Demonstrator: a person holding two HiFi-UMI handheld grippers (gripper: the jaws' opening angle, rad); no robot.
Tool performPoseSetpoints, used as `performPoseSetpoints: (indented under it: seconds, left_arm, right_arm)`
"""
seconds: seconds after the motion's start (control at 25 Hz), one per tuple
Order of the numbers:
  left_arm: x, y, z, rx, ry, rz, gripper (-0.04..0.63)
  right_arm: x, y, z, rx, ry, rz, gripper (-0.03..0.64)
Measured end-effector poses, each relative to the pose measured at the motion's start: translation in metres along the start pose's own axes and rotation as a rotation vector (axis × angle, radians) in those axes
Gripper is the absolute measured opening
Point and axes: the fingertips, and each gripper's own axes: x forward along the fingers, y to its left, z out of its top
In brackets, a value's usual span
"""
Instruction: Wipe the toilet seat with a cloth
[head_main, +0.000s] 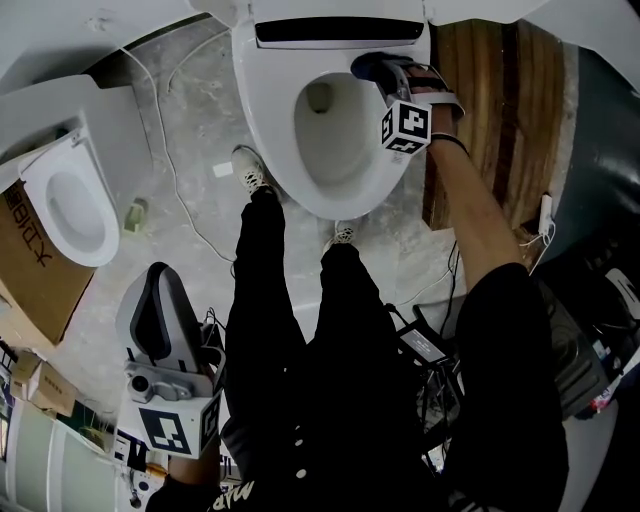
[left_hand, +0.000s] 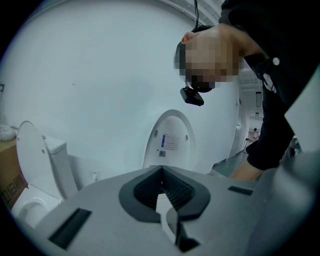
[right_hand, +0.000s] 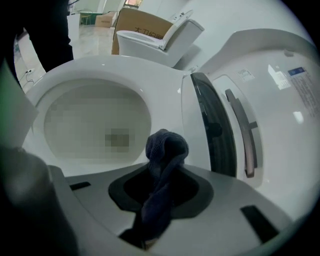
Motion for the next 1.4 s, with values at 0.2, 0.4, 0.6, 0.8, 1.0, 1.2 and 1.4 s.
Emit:
performPoseSetpoints:
  seconds: [0.2,0.4,0.6,0.8,1.0,1.2,1.4]
  left_arm:
    - [0.0,-0.004,0.001,0.004,-0.004,-0.007,0.008]
    - [-0.001,-0.012,0.002,0.005,-0.006,-0.017,0.008]
    - [-0.001,-0.019,0.005,0.008,-0.017,-0.022,0.008]
    - [-0.002,-0.024,0.007,0.009,-0.026,-0.028,0.008]
    - [-0.003,-0.031,0.007,0.008,-0.03,-0.036,0.008]
    - [0.001,-0.04,0.014,0.015,-0.059,-0.043,0.008]
    - [0.001,-0.048,0.016,0.023,-0.067,-0.054,0.008]
  right_arm:
    - [-0.006,0.012,-0.018,-0.014,0.024,0.042,0.097]
    - [-0.014,0.023,-0.027,0.0,0.024,0.086,0.095]
    - [-0.021,0.038,-0.035,-0.01,0.036,0.138,0.094]
    - [-0.033,0.058,-0.039,0.028,0.036,0.174,0.093]
    - [-0.047,0.082,-0.041,0.064,0.017,0.208,0.094]
    - [-0.06,0.105,-0.041,0.132,0.01,0.241,0.094]
    - [-0.073,0.128,-0.038,0.178,-0.001,0.27,0.094]
